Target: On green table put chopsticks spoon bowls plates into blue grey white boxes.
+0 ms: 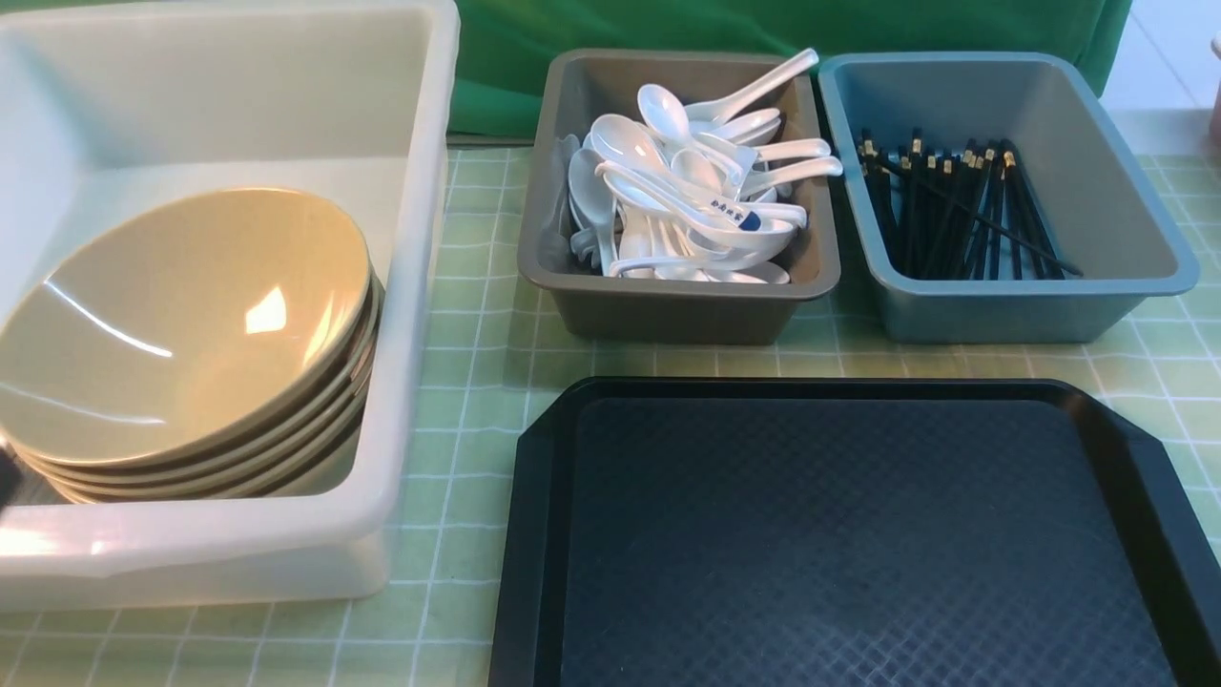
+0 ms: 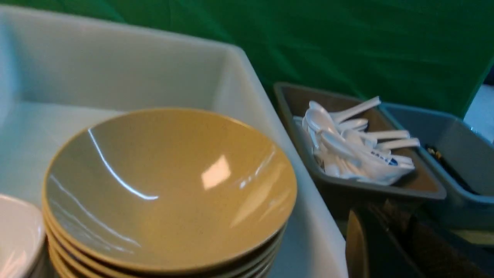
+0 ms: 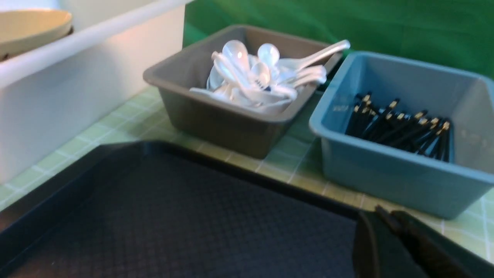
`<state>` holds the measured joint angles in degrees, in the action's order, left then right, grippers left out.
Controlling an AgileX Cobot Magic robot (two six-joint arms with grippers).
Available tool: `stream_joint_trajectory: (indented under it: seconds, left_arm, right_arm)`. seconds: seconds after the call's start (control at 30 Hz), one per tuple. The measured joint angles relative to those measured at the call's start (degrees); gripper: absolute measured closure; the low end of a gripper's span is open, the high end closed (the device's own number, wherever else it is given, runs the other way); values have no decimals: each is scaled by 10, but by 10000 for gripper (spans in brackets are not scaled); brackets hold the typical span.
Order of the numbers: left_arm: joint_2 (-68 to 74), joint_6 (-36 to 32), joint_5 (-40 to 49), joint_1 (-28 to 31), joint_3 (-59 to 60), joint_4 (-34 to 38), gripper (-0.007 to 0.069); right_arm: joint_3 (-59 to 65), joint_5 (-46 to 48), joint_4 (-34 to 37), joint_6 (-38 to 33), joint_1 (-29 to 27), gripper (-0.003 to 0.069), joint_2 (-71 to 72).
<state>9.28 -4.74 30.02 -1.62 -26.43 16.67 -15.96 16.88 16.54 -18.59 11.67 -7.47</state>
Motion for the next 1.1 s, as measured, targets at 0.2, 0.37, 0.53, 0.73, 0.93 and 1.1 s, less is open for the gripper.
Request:
stream_joint_trajectory:
  seconds: [0.2, 0.37, 0.53, 0.73, 0.93, 1.1]
  left_arm:
    - [-1, -1, -22, 0, 0, 4, 627]
    - [-1, -1, -19, 0, 0, 4, 627]
    - [-1, -1, -18, 0, 0, 4, 627]
    - [-1, -1, -18, 0, 8, 4, 627]
    - [-34, -12, -56, 1, 71, -68, 627]
    - [-83, 15, -84, 1, 165, -156, 627]
  right_arm:
    - [0, -3, 1, -6, 0, 635, 0]
    - [0, -2, 1, -7, 0, 634, 0]
    - [0, -2, 1, -8, 0, 631, 0]
    - [0, -2, 1, -8, 0, 624, 0]
    - [0, 2, 1, -8, 0, 619, 0]
    - [0, 2, 1, -8, 0, 613, 0]
